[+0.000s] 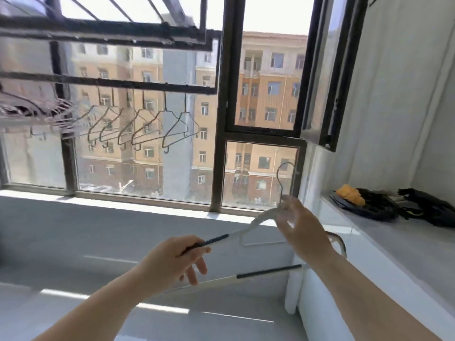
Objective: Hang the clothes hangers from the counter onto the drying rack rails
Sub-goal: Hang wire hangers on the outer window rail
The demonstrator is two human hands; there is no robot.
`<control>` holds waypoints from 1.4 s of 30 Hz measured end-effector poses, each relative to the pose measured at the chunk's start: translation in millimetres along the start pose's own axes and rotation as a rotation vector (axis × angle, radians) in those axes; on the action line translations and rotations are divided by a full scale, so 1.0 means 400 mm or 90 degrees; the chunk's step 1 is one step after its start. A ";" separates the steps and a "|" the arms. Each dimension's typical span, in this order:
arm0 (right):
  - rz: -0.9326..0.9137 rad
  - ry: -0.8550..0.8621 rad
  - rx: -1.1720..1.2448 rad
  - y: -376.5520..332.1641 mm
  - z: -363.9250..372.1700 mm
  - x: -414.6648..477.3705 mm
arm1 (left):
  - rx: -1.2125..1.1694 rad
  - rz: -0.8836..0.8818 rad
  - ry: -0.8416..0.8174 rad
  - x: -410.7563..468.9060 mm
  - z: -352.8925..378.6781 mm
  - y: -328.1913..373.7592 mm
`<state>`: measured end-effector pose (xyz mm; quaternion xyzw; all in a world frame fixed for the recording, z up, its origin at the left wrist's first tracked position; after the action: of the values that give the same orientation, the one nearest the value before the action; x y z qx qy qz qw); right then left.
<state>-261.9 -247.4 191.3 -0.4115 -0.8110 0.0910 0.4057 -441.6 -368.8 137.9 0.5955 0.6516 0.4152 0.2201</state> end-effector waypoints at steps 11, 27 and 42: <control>-0.016 -0.111 0.300 -0.691 0.403 0.041 | 0.181 -0.083 0.142 -0.340 -0.635 -0.202; -0.235 -0.079 0.287 -1.238 0.562 0.211 | 0.171 -0.021 0.480 -0.500 -1.140 -0.136; -0.264 -0.143 0.328 -1.301 0.607 0.463 | 0.261 -0.054 0.491 -0.270 -1.219 -0.032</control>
<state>-810.3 -400.5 390.9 -0.1096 -0.8674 0.2530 0.4142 -809.3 -607.8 377.6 0.4010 0.7788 0.4598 -0.1457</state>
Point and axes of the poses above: each hand's wrist, its own x-axis towards the middle knuckle, its own z-axis out of the palm, y = z × x, the point moved 7 cm from there along x, towards the middle knuckle, and after that the axes turned 3 degrees about z, right-handed, at the moved point
